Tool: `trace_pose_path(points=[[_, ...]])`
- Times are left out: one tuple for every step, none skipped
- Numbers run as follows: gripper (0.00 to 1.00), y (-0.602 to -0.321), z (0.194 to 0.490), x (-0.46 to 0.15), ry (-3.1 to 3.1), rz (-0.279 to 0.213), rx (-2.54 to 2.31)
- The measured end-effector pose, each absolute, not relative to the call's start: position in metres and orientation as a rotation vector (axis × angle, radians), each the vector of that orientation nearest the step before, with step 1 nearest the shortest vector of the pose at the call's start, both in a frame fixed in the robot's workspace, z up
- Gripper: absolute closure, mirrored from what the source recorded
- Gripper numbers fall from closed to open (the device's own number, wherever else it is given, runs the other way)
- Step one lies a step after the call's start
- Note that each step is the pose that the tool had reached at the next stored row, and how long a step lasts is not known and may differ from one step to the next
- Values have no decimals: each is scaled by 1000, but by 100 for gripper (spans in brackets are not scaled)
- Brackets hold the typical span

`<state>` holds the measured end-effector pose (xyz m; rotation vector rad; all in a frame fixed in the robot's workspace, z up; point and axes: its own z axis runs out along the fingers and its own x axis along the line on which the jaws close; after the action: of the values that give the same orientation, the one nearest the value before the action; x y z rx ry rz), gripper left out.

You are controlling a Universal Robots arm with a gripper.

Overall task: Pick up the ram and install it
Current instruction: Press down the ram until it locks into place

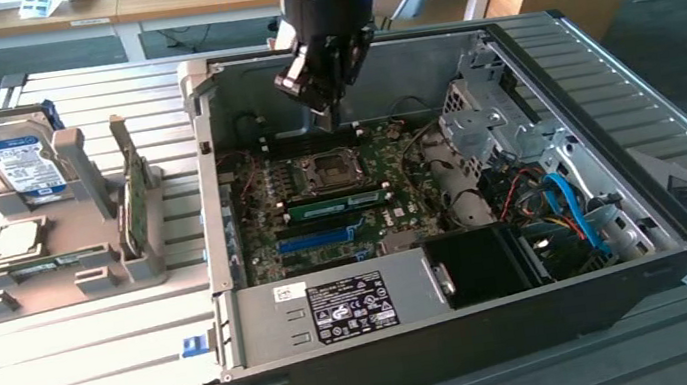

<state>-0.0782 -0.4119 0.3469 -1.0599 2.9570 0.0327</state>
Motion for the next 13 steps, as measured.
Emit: trace_pose_path(points=[[89,-412,347,-78,2965,33,-1037],[89,-412,347,-78,2973,33,-1014],[89,-412,347,-78,2980,33,-991],[89,-412,347,-78,2988,33,-967],[89,-412,347,-78,2996,33,-942],[89,-412,347,-78,3003,33,-919],[89,-412,347,-78,3010,33,-895],[89,-412,347,-78,3016,33,-872],[89,-412,347,-78,3023,33,-849],[89,-412,347,-78,3029,33,-826],[89,-412,347,-78,3036,33,-800],[89,-412,347,-78,3042,33,-776],[89,-412,347,-78,3047,32,-753]])
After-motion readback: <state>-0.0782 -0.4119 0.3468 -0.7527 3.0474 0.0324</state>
